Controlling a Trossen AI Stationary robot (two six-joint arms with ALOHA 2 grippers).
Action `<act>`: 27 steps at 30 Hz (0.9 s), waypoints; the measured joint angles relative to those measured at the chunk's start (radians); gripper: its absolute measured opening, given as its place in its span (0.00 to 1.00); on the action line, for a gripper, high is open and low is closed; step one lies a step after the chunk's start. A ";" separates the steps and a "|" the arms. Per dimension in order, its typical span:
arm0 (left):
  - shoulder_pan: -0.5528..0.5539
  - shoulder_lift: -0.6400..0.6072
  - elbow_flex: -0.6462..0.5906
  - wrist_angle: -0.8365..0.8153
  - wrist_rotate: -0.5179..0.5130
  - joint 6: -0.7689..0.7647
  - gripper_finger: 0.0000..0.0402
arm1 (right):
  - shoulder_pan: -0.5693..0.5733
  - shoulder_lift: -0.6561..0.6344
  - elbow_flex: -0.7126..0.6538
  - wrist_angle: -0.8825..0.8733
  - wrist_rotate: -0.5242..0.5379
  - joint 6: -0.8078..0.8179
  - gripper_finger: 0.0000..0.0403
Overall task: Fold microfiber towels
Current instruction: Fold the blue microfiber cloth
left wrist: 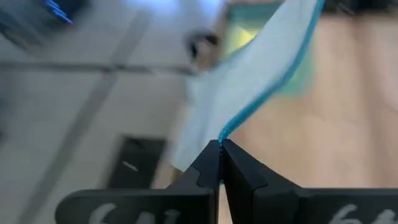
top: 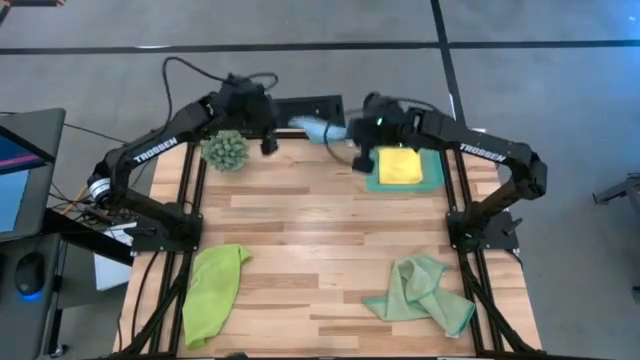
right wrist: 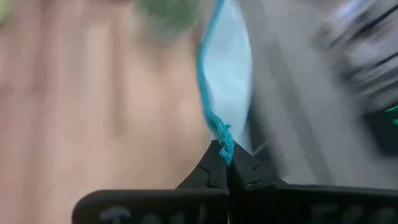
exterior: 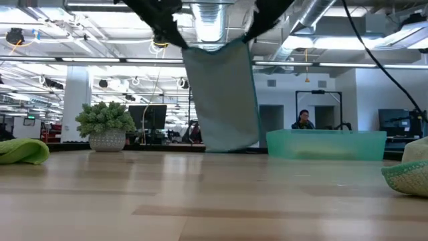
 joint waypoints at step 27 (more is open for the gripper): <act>-0.840 -0.010 -0.541 0.313 -0.234 -0.503 0.00 | 0.743 0.012 -0.583 0.420 0.010 0.891 0.00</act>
